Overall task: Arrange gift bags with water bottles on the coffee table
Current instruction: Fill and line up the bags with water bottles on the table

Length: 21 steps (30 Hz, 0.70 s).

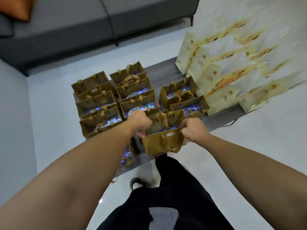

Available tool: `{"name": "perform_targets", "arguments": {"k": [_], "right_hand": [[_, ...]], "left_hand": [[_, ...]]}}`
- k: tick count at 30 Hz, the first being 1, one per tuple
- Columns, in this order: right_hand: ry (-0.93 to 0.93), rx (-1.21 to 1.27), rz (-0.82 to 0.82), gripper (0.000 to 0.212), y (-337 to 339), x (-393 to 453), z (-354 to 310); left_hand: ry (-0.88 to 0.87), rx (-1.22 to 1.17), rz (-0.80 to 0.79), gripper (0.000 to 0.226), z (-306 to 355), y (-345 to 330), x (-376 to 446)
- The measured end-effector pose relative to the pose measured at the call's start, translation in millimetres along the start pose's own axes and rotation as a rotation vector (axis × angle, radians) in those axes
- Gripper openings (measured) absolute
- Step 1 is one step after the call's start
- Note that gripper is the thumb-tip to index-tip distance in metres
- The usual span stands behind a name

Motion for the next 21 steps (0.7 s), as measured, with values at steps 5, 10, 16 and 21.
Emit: {"name": "perform_targets", "arguments": {"k": [5, 10, 16, 21], "right_hand": [[0.076, -0.064, 0.167, 0.013, 56, 1, -27], [0.141, -0.108, 0.275, 0.016, 103, 35, -46], [0.194, -0.075, 0.359, 0.020, 152, 109, -54], [0.201, -0.083, 0.323, 0.022, 190, 187, -42]], "left_hand": [[-0.084, -0.116, 0.141, 0.011, 25, 45, -22], [-0.149, -0.227, 0.310, 0.008, 54, 91, -24], [-0.110, -0.356, 0.414, 0.006, 100, 129, 18], [-0.067, -0.340, 0.471, 0.005, 158, 153, 75]]}}
Point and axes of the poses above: each hand's wrist, its own x-axis towards the middle knuckle, its own y-axis out of the back of the hand, z = x × y, the point moved 3 cm from there along x, towards the middle knuckle, and after that the axes turned 6 degrees about y, right-handed, at the moved point
